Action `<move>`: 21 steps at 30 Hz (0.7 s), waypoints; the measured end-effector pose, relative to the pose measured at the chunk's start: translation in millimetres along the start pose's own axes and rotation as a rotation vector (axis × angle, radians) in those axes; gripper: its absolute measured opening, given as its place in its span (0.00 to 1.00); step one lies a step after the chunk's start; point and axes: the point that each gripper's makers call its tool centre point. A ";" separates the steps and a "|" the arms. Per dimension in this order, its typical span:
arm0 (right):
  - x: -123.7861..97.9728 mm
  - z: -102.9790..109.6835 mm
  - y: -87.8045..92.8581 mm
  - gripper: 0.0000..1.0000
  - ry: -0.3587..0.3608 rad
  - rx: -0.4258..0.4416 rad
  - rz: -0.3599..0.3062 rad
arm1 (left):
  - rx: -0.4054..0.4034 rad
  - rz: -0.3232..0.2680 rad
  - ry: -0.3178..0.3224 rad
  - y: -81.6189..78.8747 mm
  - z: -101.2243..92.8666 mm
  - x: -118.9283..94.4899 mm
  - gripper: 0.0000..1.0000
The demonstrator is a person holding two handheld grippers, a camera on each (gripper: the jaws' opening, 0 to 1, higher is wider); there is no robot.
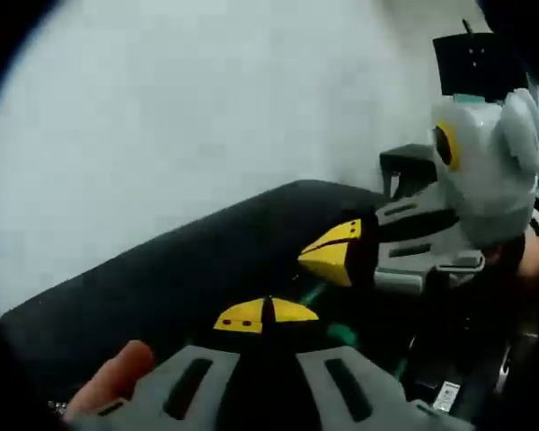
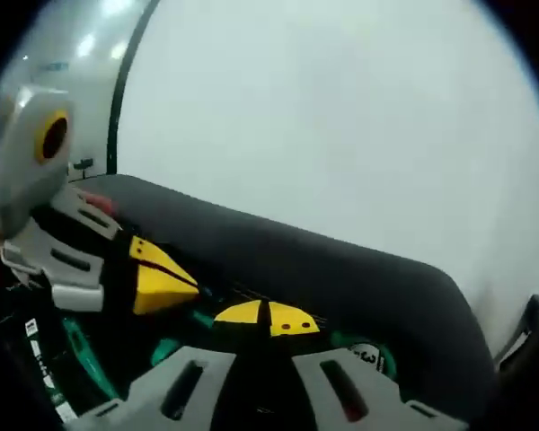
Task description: Pick up the tools and put them into their designated positions in the toolbox.
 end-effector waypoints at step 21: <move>1.0 0.2 10.4 0.00 0.074 -0.160 0.032 | 0.057 0.000 0.026 6.8 -9.3 1.4 0.00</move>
Point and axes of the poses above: the point that each gripper's makers call its tool centre point, and the gripper's own axes: x roughly forward along the fingers, z roughly to its left, y roughly out of its underside, and after that the axes turned 13 degrees about z, right-handed
